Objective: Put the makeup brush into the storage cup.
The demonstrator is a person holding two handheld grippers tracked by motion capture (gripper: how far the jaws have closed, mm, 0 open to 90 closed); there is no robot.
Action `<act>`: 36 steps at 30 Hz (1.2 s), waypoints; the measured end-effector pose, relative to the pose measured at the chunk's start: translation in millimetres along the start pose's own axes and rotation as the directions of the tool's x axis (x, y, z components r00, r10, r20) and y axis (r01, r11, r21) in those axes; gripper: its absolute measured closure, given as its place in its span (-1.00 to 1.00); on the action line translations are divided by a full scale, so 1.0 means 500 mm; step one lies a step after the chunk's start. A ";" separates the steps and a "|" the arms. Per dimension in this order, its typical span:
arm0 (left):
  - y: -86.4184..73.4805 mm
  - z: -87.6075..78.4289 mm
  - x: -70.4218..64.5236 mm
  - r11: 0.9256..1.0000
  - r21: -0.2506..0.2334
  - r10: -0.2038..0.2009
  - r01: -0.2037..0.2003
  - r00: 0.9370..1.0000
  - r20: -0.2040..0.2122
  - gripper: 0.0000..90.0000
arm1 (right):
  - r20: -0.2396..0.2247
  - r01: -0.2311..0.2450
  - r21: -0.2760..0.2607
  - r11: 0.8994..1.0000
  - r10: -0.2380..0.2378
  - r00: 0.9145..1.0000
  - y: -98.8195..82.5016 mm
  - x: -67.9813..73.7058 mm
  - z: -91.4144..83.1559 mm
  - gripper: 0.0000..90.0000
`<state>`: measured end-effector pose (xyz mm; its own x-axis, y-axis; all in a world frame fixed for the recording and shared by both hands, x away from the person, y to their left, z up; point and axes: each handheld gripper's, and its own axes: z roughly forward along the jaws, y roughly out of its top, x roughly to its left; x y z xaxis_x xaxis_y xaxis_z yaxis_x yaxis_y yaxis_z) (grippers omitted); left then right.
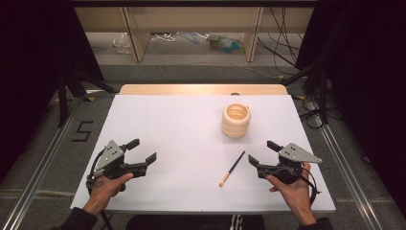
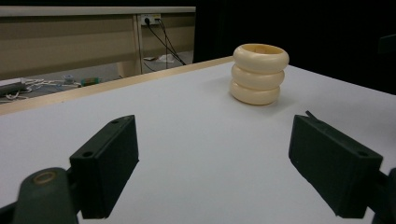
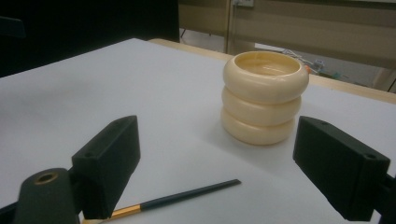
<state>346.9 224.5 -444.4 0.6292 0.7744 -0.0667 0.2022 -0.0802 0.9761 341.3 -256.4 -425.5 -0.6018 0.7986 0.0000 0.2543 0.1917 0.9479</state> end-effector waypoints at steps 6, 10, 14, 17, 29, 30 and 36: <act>0.000 0.001 -0.001 1.000 0.002 0.003 -0.003 1.000 0.002 -0.65 | -0.011 0.010 0.023 1.000 -0.010 1.000 0.001 0.002 0.000 -0.65; 0.000 0.001 -0.001 1.000 0.002 0.002 -0.002 1.000 0.003 -0.65 | -0.014 0.015 0.017 1.000 -0.015 1.000 0.000 0.005 0.003 -0.65; 0.000 0.001 -0.001 1.000 0.006 0.005 -0.005 1.000 0.003 -0.65 | -0.030 0.029 0.017 0.999 -0.028 0.999 -0.002 0.008 0.008 -0.65; -0.001 0.002 -0.002 1.000 0.007 0.005 -0.005 1.000 0.004 -0.65 | -0.031 0.039 0.038 0.999 -0.038 0.999 -0.002 0.010 0.008 -0.65; -0.001 0.002 0.000 1.000 0.005 0.002 -0.002 1.000 -0.005 -0.65 | -0.075 0.118 0.086 0.989 -0.112 0.991 0.013 0.013 0.025 -0.65; -0.001 0.003 0.000 1.000 0.006 0.003 -0.003 1.000 -0.005 -0.65 | -0.083 0.125 0.093 0.988 -0.117 0.990 0.016 0.013 0.027 -0.65; -0.002 0.005 0.000 1.000 0.001 0.005 -0.005 1.000 0.001 -0.65 | -0.135 0.156 0.149 0.976 -0.137 0.981 0.032 0.007 0.045 -0.65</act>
<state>348.8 223.2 -446.0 0.6310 0.7733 -0.0619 0.1993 -0.0845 0.9763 360.2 -237.9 -417.3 -0.7273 0.6808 -0.0867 0.2668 0.3968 0.8783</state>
